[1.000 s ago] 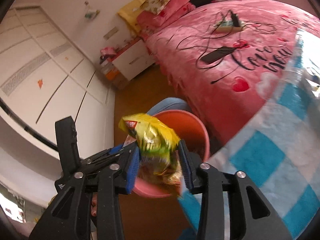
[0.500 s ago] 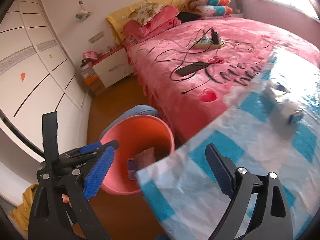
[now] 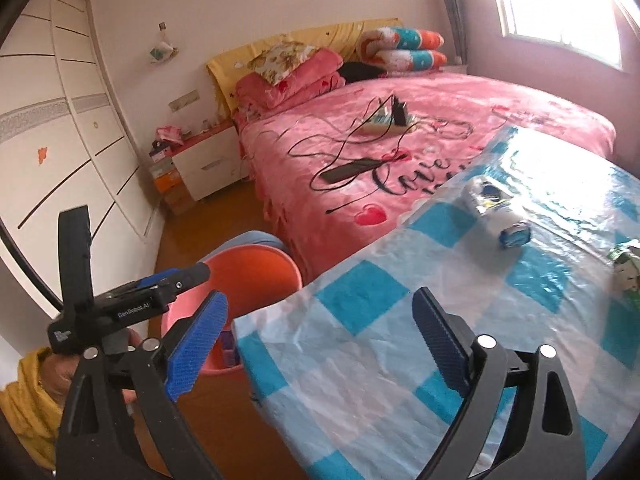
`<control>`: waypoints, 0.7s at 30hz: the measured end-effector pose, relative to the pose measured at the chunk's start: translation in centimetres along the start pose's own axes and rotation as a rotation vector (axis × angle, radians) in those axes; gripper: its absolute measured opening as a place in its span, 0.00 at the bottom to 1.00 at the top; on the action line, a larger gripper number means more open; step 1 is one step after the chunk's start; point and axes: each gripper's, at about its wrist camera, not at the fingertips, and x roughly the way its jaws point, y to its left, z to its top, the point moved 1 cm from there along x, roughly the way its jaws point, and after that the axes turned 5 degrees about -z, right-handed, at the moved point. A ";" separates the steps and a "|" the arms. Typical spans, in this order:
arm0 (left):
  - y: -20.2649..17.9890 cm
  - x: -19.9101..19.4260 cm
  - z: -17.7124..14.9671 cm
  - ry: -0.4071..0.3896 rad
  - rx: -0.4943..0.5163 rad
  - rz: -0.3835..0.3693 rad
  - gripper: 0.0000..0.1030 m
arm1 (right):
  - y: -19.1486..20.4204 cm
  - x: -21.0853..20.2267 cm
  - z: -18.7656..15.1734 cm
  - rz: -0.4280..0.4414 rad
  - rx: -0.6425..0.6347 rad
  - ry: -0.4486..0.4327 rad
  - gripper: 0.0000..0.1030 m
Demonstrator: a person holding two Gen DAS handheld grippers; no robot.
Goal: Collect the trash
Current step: 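Move both open tools back toward the green snack bag and white bread bag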
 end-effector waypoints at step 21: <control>-7.8 0.8 -1.1 0.128 0.117 -0.026 0.81 | -4.9 -5.2 -1.6 -0.145 -0.006 -0.166 0.95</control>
